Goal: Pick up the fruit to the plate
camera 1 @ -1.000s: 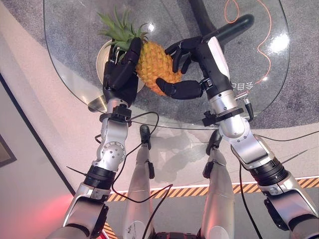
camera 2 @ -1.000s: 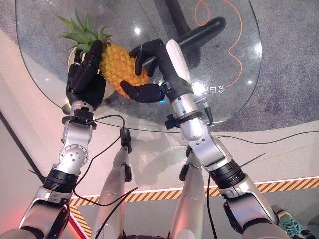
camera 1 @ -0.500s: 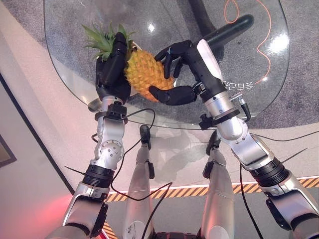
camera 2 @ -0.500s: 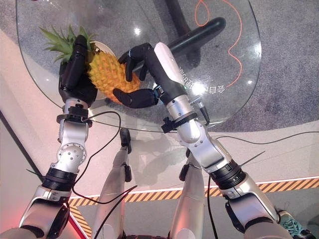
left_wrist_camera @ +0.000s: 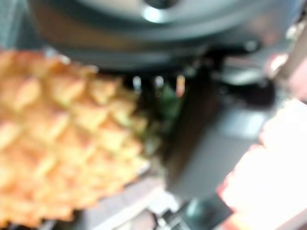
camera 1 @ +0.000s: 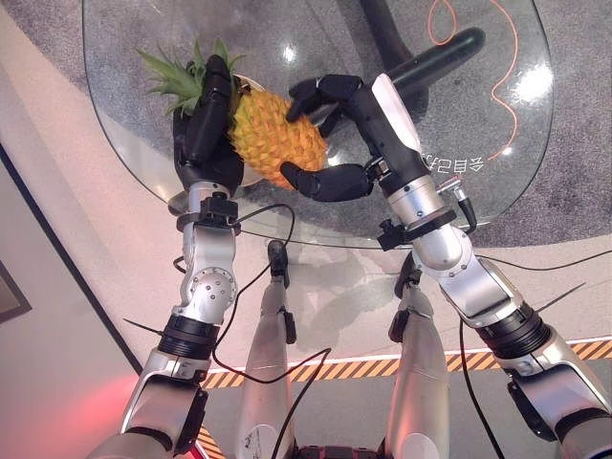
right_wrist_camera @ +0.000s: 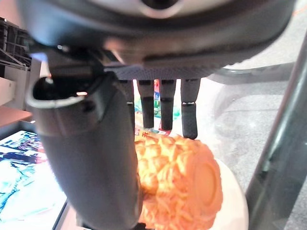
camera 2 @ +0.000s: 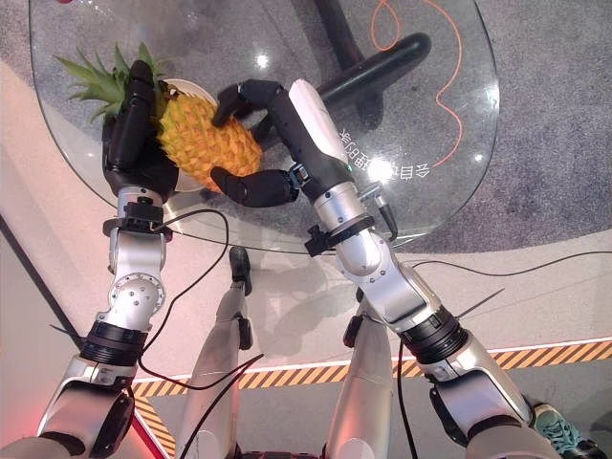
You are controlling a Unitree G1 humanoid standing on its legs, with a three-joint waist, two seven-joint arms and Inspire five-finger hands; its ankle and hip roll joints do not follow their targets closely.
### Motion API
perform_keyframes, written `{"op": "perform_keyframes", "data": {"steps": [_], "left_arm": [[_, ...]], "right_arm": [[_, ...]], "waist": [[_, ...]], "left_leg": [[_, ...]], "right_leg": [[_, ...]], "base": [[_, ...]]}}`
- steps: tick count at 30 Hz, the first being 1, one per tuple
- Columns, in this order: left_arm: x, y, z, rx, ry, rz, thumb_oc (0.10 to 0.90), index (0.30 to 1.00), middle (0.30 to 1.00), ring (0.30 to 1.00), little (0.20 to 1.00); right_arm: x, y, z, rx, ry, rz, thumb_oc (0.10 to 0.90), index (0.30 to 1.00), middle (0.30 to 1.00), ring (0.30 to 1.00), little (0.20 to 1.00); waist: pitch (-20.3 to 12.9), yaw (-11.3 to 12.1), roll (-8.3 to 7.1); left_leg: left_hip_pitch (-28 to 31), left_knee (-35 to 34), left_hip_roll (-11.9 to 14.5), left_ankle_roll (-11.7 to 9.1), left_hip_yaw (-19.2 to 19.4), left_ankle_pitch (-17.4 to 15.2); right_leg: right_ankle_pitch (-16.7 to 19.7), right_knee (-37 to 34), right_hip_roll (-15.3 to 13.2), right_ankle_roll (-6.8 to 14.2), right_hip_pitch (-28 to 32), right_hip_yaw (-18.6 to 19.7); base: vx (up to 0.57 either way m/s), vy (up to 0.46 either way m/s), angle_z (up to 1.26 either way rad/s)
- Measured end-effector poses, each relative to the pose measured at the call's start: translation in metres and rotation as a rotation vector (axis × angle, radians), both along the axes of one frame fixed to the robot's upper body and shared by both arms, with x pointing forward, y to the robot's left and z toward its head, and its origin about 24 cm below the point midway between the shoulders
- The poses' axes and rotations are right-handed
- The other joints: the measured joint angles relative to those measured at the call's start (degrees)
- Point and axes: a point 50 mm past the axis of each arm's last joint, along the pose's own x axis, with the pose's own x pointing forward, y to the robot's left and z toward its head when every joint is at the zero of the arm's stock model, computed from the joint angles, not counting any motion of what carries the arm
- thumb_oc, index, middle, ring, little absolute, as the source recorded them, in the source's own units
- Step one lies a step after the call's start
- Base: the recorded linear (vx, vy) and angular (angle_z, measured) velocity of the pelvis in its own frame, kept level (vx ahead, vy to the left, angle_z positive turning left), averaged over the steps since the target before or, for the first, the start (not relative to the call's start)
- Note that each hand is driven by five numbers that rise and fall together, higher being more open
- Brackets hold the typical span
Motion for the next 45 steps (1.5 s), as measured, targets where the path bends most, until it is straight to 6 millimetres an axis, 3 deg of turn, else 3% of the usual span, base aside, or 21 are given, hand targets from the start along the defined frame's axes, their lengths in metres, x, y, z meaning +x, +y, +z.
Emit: {"op": "perform_keyframes", "data": {"steps": [45], "left_arm": [[-0.0038, -0.0044, 0.0092, 0.163, -0.016, 0.204, 0.100, 0.300, 0.300, 0.300, 0.200]], "right_arm": [[0.0001, -0.0040, 0.0045, 0.038, -0.026, -0.021, 0.800, 0.900, 0.900, 0.900, 0.900]], "waist": [[0.00, 0.00, 0.00]], "left_leg": [[0.10, 0.00, -0.04, 0.02, -0.02, 0.00]], "right_leg": [[-0.01, -0.01, 0.00, 0.02, 0.12, 0.00]], "base": [[0.00, 0.000, 0.00]]}}
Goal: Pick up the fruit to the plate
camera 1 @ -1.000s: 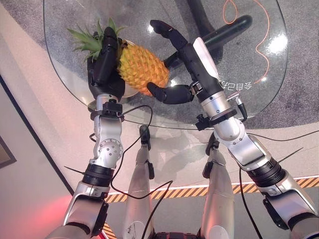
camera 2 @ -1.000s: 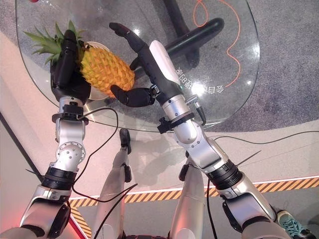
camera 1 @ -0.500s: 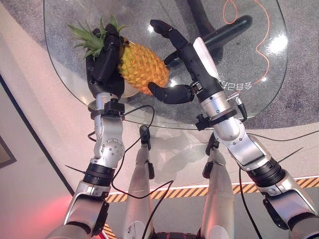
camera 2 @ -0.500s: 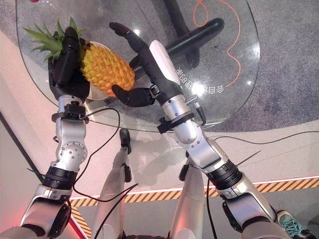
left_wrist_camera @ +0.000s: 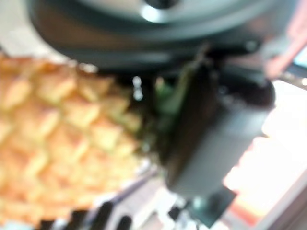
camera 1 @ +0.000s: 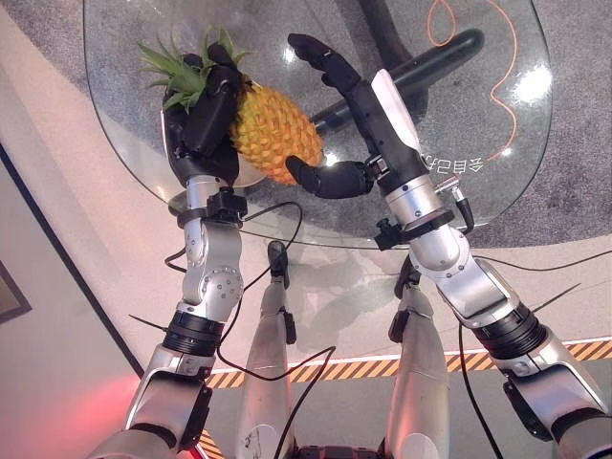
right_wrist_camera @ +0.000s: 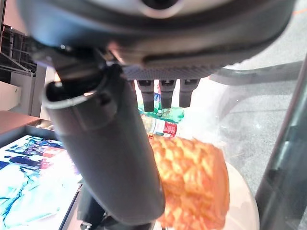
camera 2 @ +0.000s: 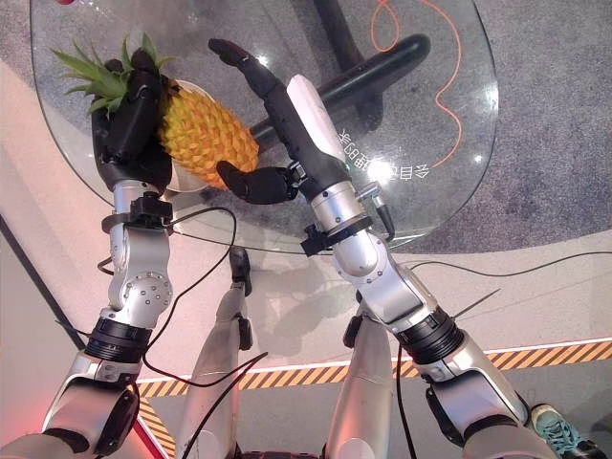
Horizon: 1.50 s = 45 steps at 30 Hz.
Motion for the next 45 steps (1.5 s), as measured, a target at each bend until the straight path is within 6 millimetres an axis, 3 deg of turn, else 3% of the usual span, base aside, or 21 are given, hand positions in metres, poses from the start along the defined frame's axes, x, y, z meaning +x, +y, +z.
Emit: {"op": "perform_keyframes", "data": {"steps": [8, 26, 34, 45], "left_arm": [[-0.001, 0.002, 0.000, 0.020, 0.012, 0.065, 0.100, 0.300, 0.300, 0.300, 0.200], [-0.009, 0.013, 0.006, 0.049, -0.029, 0.356, 0.100, 0.300, 0.300, 0.300, 0.200], [-0.012, 0.024, 0.015, 0.106, -0.085, 0.557, 0.100, 0.300, 0.300, 0.300, 0.200], [-0.008, 0.042, 0.015, 0.142, -0.119, 0.738, 0.100, 0.300, 0.300, 0.300, 0.200]], "right_arm": [[0.001, -0.011, 0.013, 0.056, -0.045, -0.044, 0.800, 0.900, 0.900, 0.900, 0.900], [0.004, -0.018, 0.014, 0.145, -0.084, -0.108, 0.800, 0.900, 0.900, 0.900, 0.900], [0.020, -0.058, 0.002, 0.294, -0.070, -0.345, 0.800, 0.900, 0.900, 0.900, 0.900], [0.035, -0.126, -0.043, 0.653, 0.117, -0.613, 0.800, 0.900, 0.900, 0.900, 0.900]], "waist": [[0.00, -0.18, 0.00], [0.00, -0.22, 0.00], [-0.01, -1.42, -0.01], [0.00, -3.51, -0.03]], "left_leg": [[0.00, 0.00, -0.02, 0.00, -0.01, 0.00], [0.00, 0.00, -0.04, 0.01, -0.04, 0.00], [-0.01, -0.09, -0.07, 0.01, -0.02, 0.00], [0.04, -0.20, 0.08, 0.02, 0.29, -0.01]], "right_leg": [[0.00, 0.00, 0.00, 0.01, 0.01, 0.01], [-0.02, 0.01, 0.00, 0.03, 0.05, 0.03], [-0.04, -0.01, -0.01, 0.07, 0.02, 0.10], [0.21, -0.51, 0.25, 0.17, -0.02, 0.39]], "base": [[0.00, 0.000, 0.00], [0.00, 0.000, 0.00], [0.00, 0.008, 0.00], [0.00, 0.013, -0.01]]}}
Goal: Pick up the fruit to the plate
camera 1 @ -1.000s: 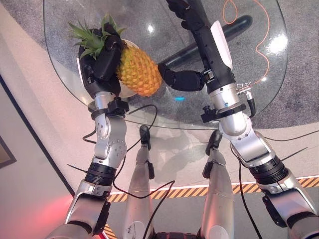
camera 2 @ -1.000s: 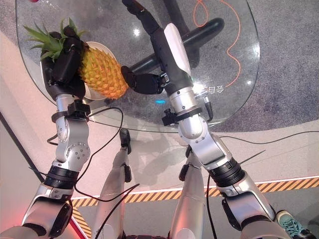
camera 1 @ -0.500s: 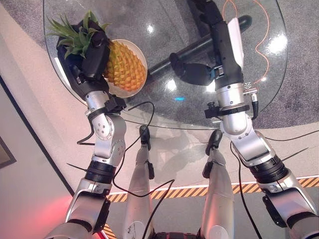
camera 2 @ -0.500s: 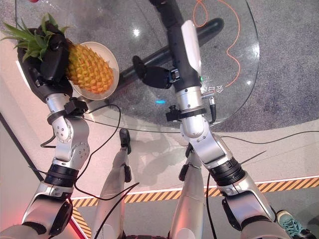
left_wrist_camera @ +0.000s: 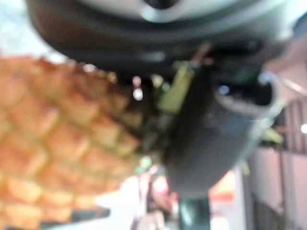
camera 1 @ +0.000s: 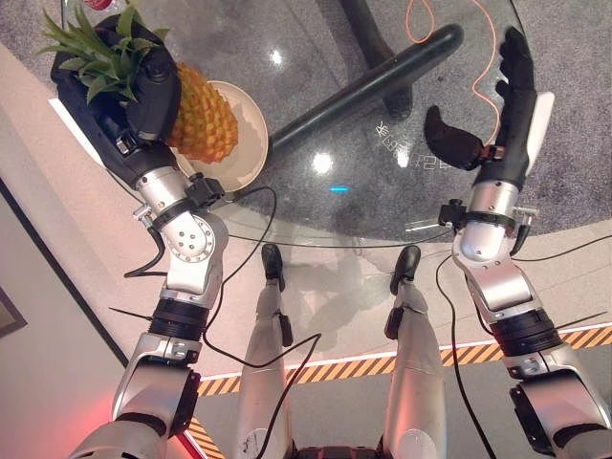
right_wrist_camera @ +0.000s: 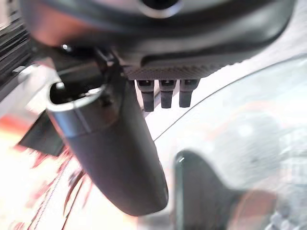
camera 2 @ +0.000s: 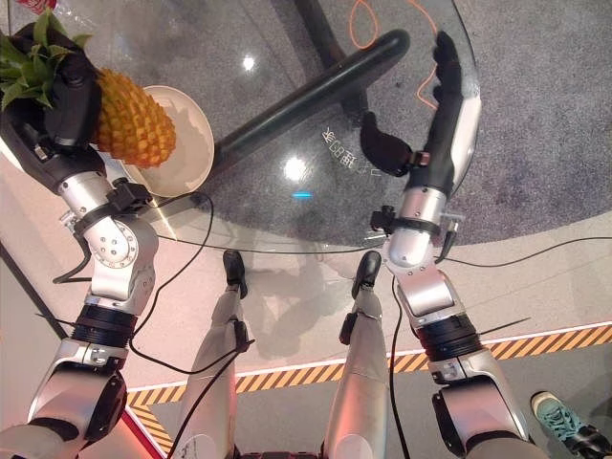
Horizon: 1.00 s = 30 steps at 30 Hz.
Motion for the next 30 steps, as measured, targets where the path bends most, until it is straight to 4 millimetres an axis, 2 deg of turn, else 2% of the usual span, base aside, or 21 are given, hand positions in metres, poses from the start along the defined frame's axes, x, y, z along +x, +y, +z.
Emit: {"op": "perform_keyframes", "data": {"steps": [6, 10, 13, 20, 30], "left_arm": [[0.008, 0.008, 0.001, 0.041, 0.010, 0.064, 0.100, 0.300, 0.300, 0.300, 0.200], [0.015, 0.022, 0.012, 0.058, 0.010, 0.126, 0.100, 0.300, 0.300, 0.300, 0.200], [0.017, 0.028, 0.023, 0.083, -0.004, 0.156, 0.100, 0.300, 0.300, 0.300, 0.200], [0.024, 0.025, 0.043, 0.106, -0.027, 0.162, 0.100, 0.300, 0.300, 0.300, 0.200], [0.029, 0.027, 0.042, 0.092, -0.008, 0.166, 0.100, 0.300, 0.300, 0.300, 0.200]], "right_arm": [[0.008, -0.029, -0.023, 0.218, 0.065, -0.081, 0.800, 0.900, 0.900, 0.900, 0.900], [0.017, -0.061, -0.047, 0.492, 0.133, -0.180, 0.800, 0.900, 0.900, 0.900, 0.900], [0.015, -0.074, -0.059, 0.607, 0.150, -0.224, 0.800, 0.900, 0.900, 0.900, 0.900], [0.015, -0.089, -0.081, 0.700, 0.222, -0.279, 0.800, 0.900, 0.900, 0.900, 0.900], [0.014, -0.102, -0.099, 0.775, 0.292, -0.293, 0.800, 0.900, 0.900, 0.900, 0.900]], "waist": [[0.04, -0.87, -0.28], [0.08, -0.92, -0.99], [0.09, -1.01, -1.00], [0.08, -1.08, -1.03], [0.07, -0.90, -1.05]], "left_leg": [[0.23, -0.44, 0.22, -0.02, 0.33, 0.02], [0.79, -1.07, 0.66, -0.11, 1.29, 0.17], [0.87, -1.47, 0.95, -0.32, 1.33, 0.31], [0.95, -1.75, 1.34, -0.51, 1.28, 0.55], [0.63, -1.82, 1.37, -0.52, 1.19, 0.63]], "right_leg": [[0.25, -0.42, 0.23, -0.05, -0.03, 0.20], [1.11, -1.91, 0.85, -0.11, 0.13, 0.86], [1.27, -2.29, 1.24, -0.19, 0.15, 0.89], [1.39, -2.38, 1.66, -0.36, 0.15, 0.81], [1.44, -2.61, 1.71, -0.43, -0.01, 0.65]], "base": [[0.00, 0.004, -0.01], [0.00, -0.003, -0.11], [-0.02, -0.004, -0.03], [-0.01, -0.020, -0.01], [0.00, 0.000, 0.00]]}}
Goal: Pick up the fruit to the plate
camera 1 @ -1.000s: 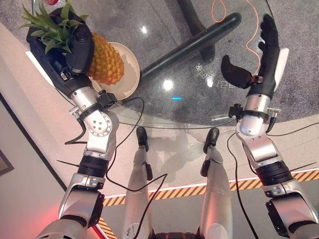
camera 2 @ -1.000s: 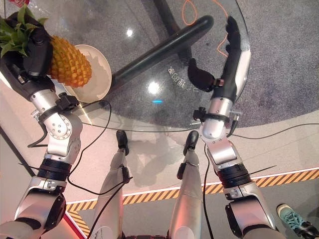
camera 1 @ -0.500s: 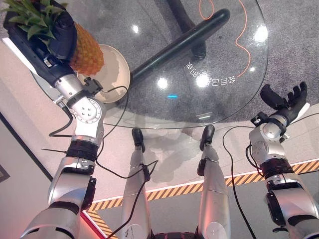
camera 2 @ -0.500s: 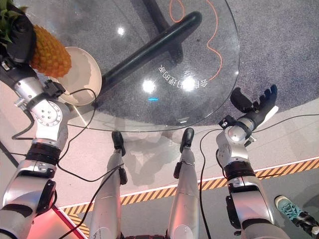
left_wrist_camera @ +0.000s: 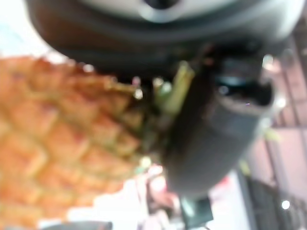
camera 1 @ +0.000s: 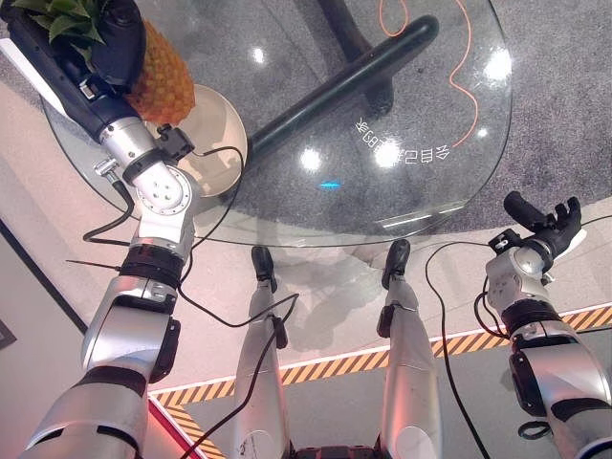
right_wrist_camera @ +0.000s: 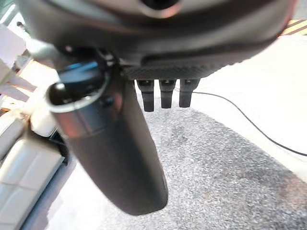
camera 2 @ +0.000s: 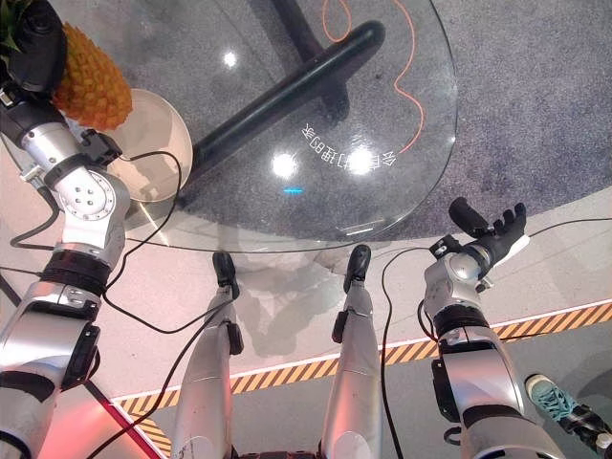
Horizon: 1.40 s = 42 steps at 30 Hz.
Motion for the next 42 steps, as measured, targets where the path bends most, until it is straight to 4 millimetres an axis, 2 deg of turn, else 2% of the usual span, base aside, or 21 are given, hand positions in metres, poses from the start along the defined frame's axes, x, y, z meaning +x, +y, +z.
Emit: {"op": "perform_keyframes", "data": {"steps": [8, 14, 23, 42], "left_arm": [[0.001, -0.003, 0.002, 0.020, 0.002, 0.000, 0.100, 0.300, 0.300, 0.300, 0.200], [0.005, 0.004, 0.000, -0.004, 0.028, 0.041, 0.100, 0.300, 0.300, 0.300, 0.200], [0.007, 0.016, -0.008, -0.135, 0.043, 0.011, 0.100, 0.300, 0.300, 0.300, 0.200], [0.010, 0.024, -0.012, -0.195, 0.054, -0.080, 0.100, 0.300, 0.300, 0.300, 0.200]], "right_arm": [[-0.001, -0.004, -0.007, 0.036, 0.015, 0.008, 0.800, 0.900, 0.900, 0.900, 0.900], [-0.001, -0.005, -0.008, 0.036, 0.019, 0.020, 0.800, 0.900, 0.900, 0.900, 0.900], [0.002, -0.004, -0.003, 0.035, 0.005, 0.029, 0.800, 0.900, 0.900, 0.900, 0.900], [0.006, -0.001, 0.004, 0.033, -0.020, 0.040, 0.800, 0.900, 0.900, 0.900, 0.900]], "waist": [[0.00, -0.06, -0.01], [-0.01, 0.03, -0.01], [-0.02, -0.09, -0.09], [-0.01, -0.20, -0.55]], "left_leg": [[-0.64, 0.00, 0.02, 0.00, -0.27, 0.00], [-0.68, 0.00, 0.03, 0.00, -0.38, 0.00], [-0.71, 0.01, 0.06, 0.00, -0.45, 0.01], [-0.90, 0.01, 0.07, 0.00, -0.50, 0.00]], "right_leg": [[0.20, -0.63, 0.05, -0.01, -0.03, -0.42], [0.20, -0.62, 0.05, -0.01, -0.01, -0.55], [0.21, -0.61, 0.08, -0.03, 0.02, -0.63], [0.21, -0.72, 0.10, -0.03, -0.04, -0.72]], "base": [[0.00, 0.000, 0.00], [0.00, 0.000, 0.00], [0.00, 0.000, 0.00], [-0.01, 0.000, 0.00]]}}
